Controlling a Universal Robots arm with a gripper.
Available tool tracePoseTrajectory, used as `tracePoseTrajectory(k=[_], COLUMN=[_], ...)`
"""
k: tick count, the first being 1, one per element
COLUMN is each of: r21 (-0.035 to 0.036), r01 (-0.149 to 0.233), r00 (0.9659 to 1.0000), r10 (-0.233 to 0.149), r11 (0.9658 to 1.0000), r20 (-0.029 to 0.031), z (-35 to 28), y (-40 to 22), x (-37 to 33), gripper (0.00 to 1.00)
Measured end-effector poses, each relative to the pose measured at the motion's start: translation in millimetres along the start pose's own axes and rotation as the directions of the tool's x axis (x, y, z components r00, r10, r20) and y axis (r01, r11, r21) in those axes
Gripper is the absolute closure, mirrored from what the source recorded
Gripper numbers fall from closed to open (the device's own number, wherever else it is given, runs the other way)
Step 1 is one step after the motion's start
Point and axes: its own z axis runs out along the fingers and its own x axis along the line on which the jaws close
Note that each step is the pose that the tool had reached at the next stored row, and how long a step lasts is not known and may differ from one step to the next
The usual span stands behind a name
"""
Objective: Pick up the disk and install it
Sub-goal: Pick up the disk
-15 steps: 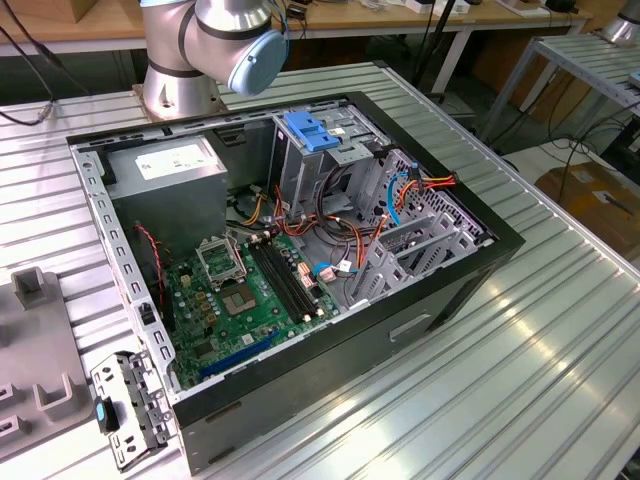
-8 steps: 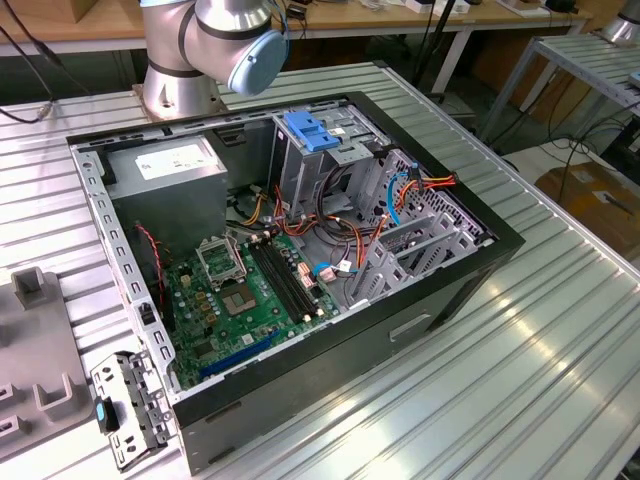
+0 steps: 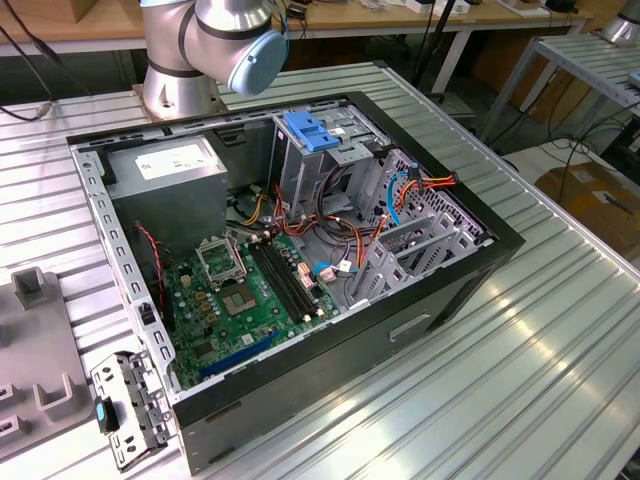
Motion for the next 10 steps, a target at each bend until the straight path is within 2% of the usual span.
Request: tracePoseTrajectory(k=[10], r21=[-0.0017], r01=[0.000], r00=[1.0000], r10=[0.000], r11=[1.0000], r20=[0.0000], z=[-8.8], y=[0.0], x=[0.2], gripper=[0.63])
